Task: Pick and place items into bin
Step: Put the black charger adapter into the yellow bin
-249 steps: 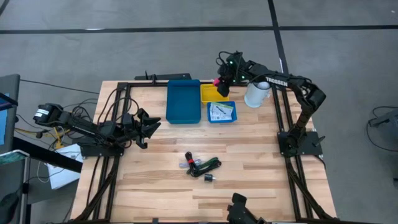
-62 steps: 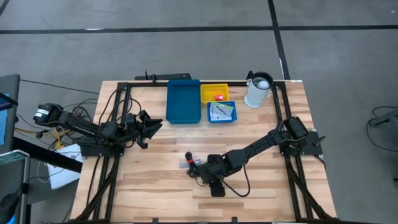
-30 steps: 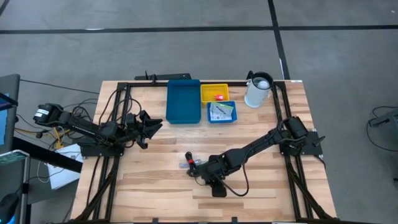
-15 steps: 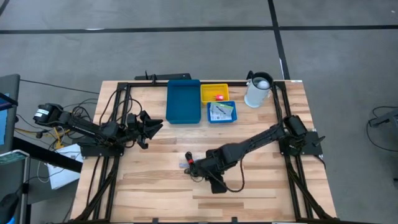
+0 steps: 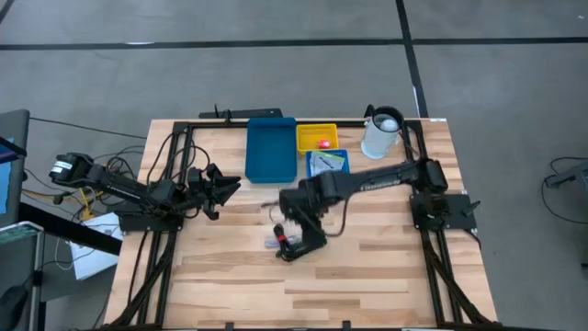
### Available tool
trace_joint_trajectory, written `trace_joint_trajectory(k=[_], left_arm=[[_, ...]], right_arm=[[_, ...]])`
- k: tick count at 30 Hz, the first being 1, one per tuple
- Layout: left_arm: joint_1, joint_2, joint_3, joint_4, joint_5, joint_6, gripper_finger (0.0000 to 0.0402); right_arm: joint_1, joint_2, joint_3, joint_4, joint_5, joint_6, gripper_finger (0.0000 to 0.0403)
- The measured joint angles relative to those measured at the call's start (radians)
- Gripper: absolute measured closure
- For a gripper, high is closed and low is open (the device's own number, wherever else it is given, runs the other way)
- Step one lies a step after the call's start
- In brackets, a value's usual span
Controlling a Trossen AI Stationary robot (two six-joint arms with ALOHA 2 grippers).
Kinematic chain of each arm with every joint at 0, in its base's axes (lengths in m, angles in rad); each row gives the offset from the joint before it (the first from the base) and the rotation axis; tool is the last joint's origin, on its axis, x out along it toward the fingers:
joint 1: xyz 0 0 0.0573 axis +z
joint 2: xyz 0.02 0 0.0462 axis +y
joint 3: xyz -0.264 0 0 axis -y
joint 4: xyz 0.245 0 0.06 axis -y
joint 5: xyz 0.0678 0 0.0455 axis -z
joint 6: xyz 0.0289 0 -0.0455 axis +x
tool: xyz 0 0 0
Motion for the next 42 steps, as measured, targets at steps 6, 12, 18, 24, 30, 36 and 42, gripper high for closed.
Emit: trace_joint_trajectory(k=[6,12,18,24,30,36,42], left_arm=[[0.000,0.000,0.000,0.000,0.000,0.000,0.0290],[0.000,0.000,0.000,0.000,0.000,0.000,0.0290],[0.000,0.000,0.000,0.000,0.000,0.000,0.0290],[0.000,0.000,0.000,0.000,0.000,0.021,0.0290],[0.000,0.000,0.000,0.001,-0.054,0.071,0.0290],[0.000,0.000,0.000,0.001,-0.188,0.135,0.0290],[0.000,0.000,0.000,-0.002,-0.210,0.194,0.0290]], right_arm=[[-0.139,-0.001,0.047,-0.043,0.008,-0.061,0.0258],[-0.295,-0.001,0.055,-0.057,0.051,-0.127,0.0261],[-0.455,-0.001,0.055,-0.034,0.060,-0.184,0.0257],[-0.595,-0.001,0.055,0.022,0.075,-0.256,0.0260],[-0.714,-0.001,0.055,0.099,0.067,-0.332,0.0254],[-0.813,-0.001,0.055,0.123,-0.033,-0.379,0.0257],[-0.851,-0.001,0.055,0.097,-0.119,-0.427,0.0242]])
